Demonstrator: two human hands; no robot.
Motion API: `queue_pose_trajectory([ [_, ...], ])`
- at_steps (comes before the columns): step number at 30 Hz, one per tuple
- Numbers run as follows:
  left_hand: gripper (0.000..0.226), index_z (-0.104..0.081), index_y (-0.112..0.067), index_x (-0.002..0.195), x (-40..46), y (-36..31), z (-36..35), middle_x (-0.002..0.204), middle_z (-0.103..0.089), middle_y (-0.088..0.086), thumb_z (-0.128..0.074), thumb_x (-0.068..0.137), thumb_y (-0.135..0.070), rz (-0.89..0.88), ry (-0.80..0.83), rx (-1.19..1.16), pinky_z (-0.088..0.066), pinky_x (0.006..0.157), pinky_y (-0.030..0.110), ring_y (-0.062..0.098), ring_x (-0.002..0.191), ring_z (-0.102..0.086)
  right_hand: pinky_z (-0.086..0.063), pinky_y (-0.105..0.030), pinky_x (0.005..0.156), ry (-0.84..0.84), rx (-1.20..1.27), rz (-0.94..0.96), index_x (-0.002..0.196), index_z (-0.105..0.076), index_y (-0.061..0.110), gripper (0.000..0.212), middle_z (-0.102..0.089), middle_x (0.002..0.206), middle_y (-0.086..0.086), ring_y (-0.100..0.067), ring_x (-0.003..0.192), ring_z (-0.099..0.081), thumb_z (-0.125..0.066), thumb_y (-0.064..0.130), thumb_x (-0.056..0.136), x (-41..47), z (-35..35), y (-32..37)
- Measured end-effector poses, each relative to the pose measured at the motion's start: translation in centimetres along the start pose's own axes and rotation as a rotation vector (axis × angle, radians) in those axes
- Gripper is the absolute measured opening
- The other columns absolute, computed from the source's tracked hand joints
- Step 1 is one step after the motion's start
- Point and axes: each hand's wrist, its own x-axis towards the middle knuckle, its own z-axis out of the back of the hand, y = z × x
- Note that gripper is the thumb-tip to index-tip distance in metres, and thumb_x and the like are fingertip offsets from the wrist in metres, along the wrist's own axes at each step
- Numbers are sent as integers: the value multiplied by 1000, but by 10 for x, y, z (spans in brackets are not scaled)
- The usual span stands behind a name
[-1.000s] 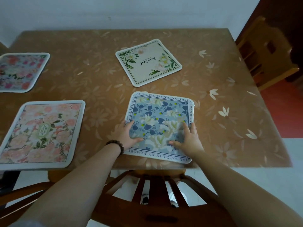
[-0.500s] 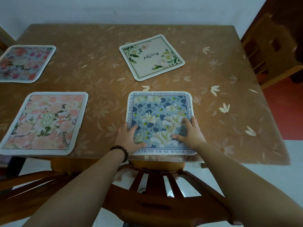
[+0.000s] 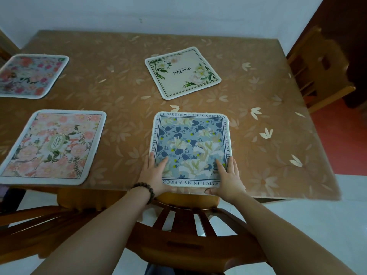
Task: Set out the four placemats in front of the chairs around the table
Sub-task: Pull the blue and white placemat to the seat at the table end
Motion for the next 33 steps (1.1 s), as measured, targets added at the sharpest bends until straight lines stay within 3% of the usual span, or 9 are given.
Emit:
queue_pose_trajectory([
  [9,117,-9,-39,148,-4,-2,-5,156,21,8,-78,57,-63,-6,-24,1,-10,115,49,28,142,20,-23,-52,111,-63,61,-43,149,-7,31,113,23,156,-7,-26,143,17,-80,49,65,-9,-2,0],
  [15,114,-12,-39,147,-4,-10,-16,155,22,8,-81,58,-55,-7,-47,-59,-10,114,48,29,141,21,-15,-47,115,-51,67,-36,149,-10,30,110,20,156,-8,-27,143,16,-81,44,66,-10,6,-7],
  [33,105,-18,-41,143,6,-9,-22,157,18,9,-78,59,-61,-61,-59,0,-11,114,47,30,142,19,-15,-46,115,-39,41,-66,149,-11,31,109,18,157,-8,-27,143,16,-80,46,66,-14,12,-8],
])
